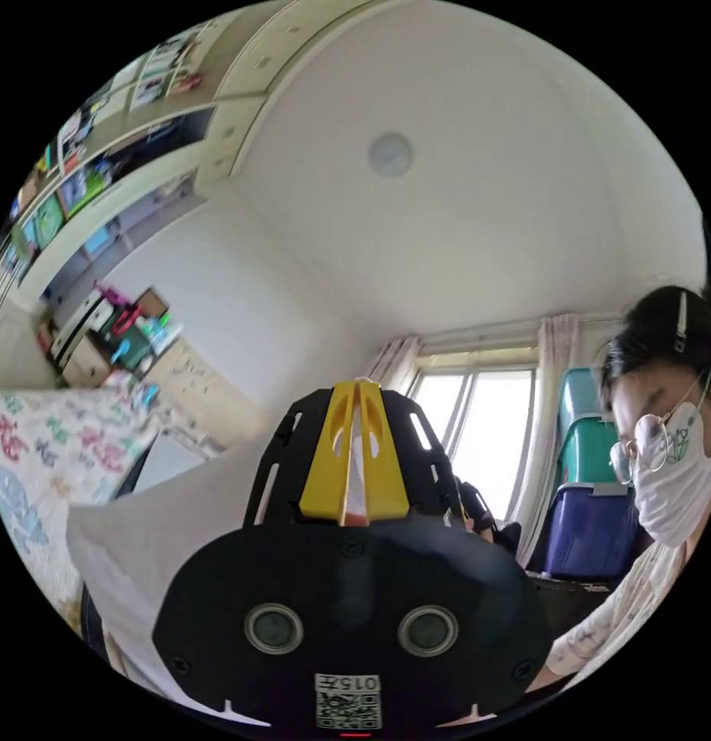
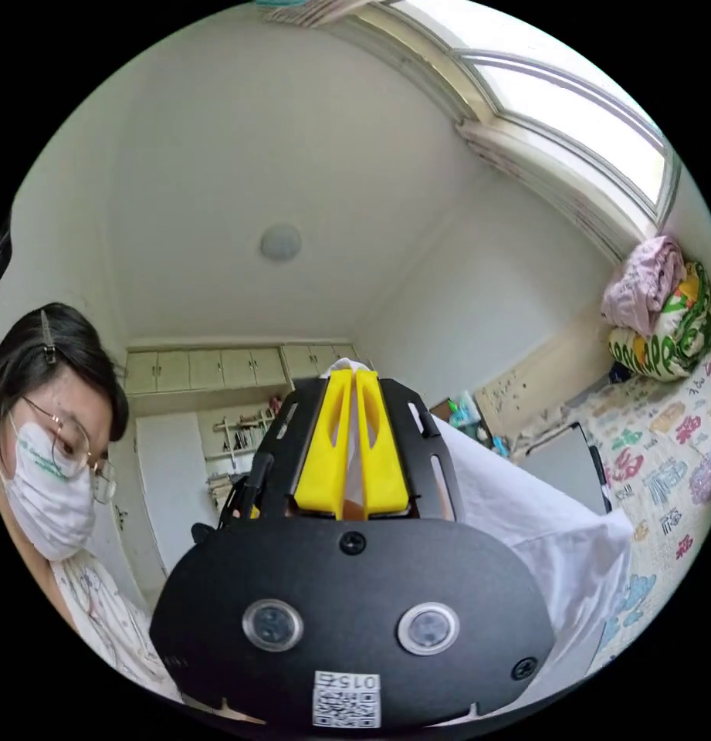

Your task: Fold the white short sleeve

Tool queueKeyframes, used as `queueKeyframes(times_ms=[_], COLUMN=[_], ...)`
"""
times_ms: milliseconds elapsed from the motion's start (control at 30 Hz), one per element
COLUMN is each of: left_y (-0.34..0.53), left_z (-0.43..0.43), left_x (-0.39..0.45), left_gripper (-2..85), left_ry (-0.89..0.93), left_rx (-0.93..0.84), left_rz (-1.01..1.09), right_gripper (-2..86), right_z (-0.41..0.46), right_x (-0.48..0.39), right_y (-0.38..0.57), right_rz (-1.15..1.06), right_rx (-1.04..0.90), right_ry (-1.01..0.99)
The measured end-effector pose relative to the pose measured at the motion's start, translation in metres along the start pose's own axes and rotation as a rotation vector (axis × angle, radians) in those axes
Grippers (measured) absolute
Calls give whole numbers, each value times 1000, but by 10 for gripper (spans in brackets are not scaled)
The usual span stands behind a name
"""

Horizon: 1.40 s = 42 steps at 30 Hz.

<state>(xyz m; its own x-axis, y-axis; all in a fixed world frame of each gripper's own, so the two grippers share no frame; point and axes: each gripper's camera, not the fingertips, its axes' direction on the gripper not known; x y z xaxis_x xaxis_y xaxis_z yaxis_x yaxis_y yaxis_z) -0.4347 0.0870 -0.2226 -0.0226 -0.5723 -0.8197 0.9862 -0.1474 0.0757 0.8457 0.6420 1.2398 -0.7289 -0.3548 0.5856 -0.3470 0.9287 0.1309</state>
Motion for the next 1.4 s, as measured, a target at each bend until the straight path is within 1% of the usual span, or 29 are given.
queueKeyframes(times_ms=[33,67,133,167,233,333,367,500,600,667,700,767,800,833,867,900,933,967,1000,1033,1067,1133,1200,1233,1267,1300,1333,1367,1400], left_y=[-17,-25,-57,-65,-85,-111,-113,-121,-108,-94,-83,-63,-47,-38,-17,8,37,52,81,110,123,167,195,203,220,238,256,265,285], left_z=[-7,-11,-25,-29,-44,-60,-61,-45,-12,15,37,77,108,125,161,200,242,263,305,344,360,405,418,419,423,428,435,438,444], left_x=[33,48,106,119,159,229,237,263,246,222,201,162,132,115,79,38,-7,-32,-81,-129,-153,-229,-257,-262,-270,-279,-288,-291,-293], left_gripper=[-9,-9,-8,-8,-8,-8,-8,-8,-8,-8,-8,-8,-7,-7,-7,-6,-5,-4,-1,2,5,16,22,24,30,42,59,64,72], left_ry=[35,54,124,136,163,169,172,187,139,100,79,41,0,-23,-75,-146,-242,-288,-348,-411,-442,-496,-458,-458,-503,-534,-501,-459,-333], left_rx=[63,89,176,198,265,365,376,388,331,294,259,192,144,118,59,-7,-90,-137,-247,-373,-431,-668,-754,-766,-816,-888,-981,-1037,-1151], left_rz=[49,75,176,201,281,460,480,542,538,512,484,438,406,391,365,350,342,320,296,282,257,168,172,190,221,252,244,227,185], right_gripper=[-9,-9,-10,-10,-9,-10,-10,-10,-10,-9,-9,-8,-6,-4,1,4,15,33,44,60,70,73,74,77,79,80,82,85,87], right_z=[-14,-28,-46,-56,-69,-79,-78,-52,-6,48,65,140,161,207,254,279,334,393,422,471,503,520,528,534,537,535,528,515,508], right_x=[-31,-60,-100,-128,-171,-235,-253,-275,-256,-219,-206,-144,-125,-82,-32,-5,54,113,145,206,257,310,343,355,355,351,338,320,309], right_y=[-13,-25,-43,-54,-68,-79,-83,-96,-100,-98,-97,-89,-86,-79,-70,-65,-53,-37,-28,-13,-3,5,23,43,68,80,104,125,134], right_rz=[-29,-63,-126,-181,-284,-461,-513,-588,-599,-583,-573,-533,-520,-486,-429,-393,-334,-306,-276,-203,-130,-60,-77,-126,-190,-219,-252,-257,-252], right_rx=[63,122,191,219,258,324,344,338,278,202,175,59,25,-49,-121,-156,-235,-360,-434,-571,-674,-731,-830,-938,-1054,-1107,-1207,-1287,-1319], right_ry=[-29,-67,-145,-181,-185,-128,-110,-68,-13,48,67,146,168,222,297,350,462,541,589,685,773,823,822,817,737,681,565,434,370])
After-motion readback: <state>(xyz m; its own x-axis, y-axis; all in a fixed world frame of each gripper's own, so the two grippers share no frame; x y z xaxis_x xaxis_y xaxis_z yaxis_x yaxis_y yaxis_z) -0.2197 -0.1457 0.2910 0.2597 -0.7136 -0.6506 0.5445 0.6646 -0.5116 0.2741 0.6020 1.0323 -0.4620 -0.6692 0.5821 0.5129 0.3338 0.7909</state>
